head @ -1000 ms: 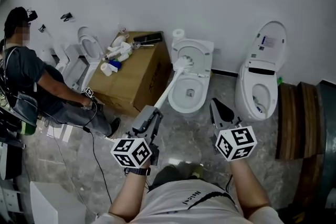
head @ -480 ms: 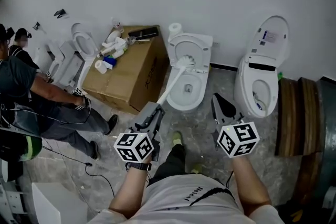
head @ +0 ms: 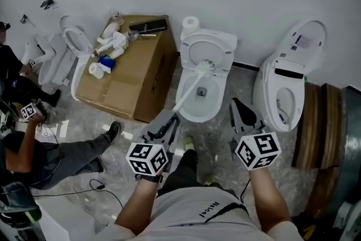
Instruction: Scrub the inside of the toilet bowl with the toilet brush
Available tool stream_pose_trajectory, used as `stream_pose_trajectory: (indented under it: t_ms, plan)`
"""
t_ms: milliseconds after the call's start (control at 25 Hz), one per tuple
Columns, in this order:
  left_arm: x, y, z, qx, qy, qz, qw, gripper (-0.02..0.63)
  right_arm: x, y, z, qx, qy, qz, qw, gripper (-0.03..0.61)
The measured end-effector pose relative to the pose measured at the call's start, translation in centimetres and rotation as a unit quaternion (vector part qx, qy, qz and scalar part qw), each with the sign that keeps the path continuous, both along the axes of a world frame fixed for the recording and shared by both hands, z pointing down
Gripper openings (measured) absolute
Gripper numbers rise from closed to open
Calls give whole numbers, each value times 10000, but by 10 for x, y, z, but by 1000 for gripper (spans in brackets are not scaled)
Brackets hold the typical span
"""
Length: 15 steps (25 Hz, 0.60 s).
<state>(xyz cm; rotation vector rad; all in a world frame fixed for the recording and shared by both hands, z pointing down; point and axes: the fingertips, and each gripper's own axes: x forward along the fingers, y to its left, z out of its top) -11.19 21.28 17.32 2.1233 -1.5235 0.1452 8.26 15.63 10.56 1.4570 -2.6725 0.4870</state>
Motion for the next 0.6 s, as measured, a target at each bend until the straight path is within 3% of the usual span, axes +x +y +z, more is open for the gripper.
stream_pose_trajectory:
  t_ms: [280,600]
  plan:
    - [-32,-79,61,-464,-349,414,9975,153,-38,-92,47,-424,235,118,9988,12]
    - [-48,-121,177,-1277,-702,923,9850,153,-60,-153,138,-797,408,138,9959,12]
